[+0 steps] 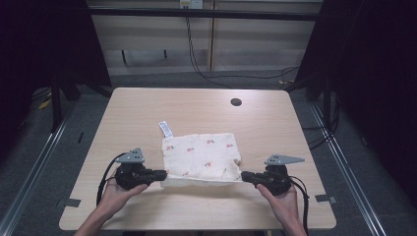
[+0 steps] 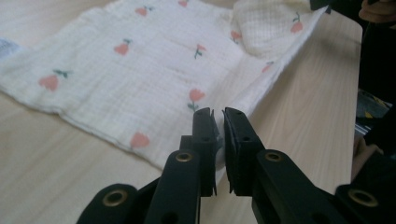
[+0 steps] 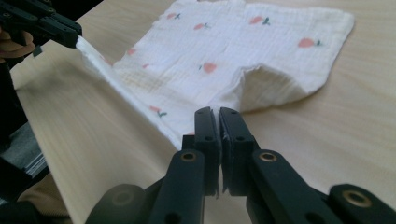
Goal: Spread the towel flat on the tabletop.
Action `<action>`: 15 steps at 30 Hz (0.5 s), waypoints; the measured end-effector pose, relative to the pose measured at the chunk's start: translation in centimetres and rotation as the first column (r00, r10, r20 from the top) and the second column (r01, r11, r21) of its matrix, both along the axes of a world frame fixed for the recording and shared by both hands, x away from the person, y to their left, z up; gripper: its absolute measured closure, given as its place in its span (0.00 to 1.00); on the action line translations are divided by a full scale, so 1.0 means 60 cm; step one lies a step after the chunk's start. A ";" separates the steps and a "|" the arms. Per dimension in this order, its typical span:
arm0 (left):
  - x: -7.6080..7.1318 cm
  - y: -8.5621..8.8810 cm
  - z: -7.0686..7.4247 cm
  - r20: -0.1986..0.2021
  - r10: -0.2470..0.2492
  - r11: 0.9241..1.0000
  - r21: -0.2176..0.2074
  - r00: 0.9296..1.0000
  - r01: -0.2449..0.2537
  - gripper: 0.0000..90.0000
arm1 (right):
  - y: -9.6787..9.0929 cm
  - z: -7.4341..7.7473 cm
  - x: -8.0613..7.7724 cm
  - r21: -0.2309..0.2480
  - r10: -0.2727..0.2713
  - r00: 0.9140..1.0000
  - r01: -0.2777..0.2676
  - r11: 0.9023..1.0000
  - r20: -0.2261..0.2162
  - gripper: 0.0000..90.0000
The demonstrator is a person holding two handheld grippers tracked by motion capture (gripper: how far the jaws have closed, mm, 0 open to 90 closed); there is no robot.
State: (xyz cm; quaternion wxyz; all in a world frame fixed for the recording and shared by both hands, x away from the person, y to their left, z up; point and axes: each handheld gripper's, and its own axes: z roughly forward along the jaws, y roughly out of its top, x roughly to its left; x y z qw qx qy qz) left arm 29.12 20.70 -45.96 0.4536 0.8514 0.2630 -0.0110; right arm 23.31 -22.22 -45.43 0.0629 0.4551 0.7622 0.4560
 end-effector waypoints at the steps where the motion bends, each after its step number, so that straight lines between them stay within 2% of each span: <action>1: -0.007 0.008 -0.007 -0.019 0.002 1.000 -0.002 1.000 -0.002 0.92 | -0.001 -0.008 -0.010 -0.007 0.012 1.000 -0.013 1.000 -0.021 0.95; 5: -0.024 0.009 -0.021 -0.025 -0.021 0.999 0.030 0.999 0.022 0.91 | 0.004 -0.022 -0.029 -0.028 0.045 0.997 -0.046 0.999 -0.057 0.93; 6: -0.024 0.009 -0.021 -0.025 -0.021 0.999 0.030 0.999 0.022 0.91 | 0.004 -0.022 -0.029 -0.028 0.045 0.997 -0.046 0.999 -0.057 0.93; 7: -0.025 0.008 -0.024 -0.032 -0.028 0.999 0.032 0.999 0.029 0.90 | 0.007 -0.030 -0.034 -0.058 0.047 0.996 -0.051 0.997 -0.074 0.90; 9: -0.029 0.008 -0.024 -0.042 -0.040 0.999 0.027 0.998 0.041 0.90 | 0.006 -0.031 -0.035 -0.064 0.052 0.995 -0.058 0.996 -0.081 0.89; 15: -0.033 0.012 -0.022 -0.049 -0.039 0.999 0.028 0.998 0.040 0.83 | -0.005 -0.022 -0.028 -0.055 0.036 0.997 -0.039 0.998 -0.062 0.82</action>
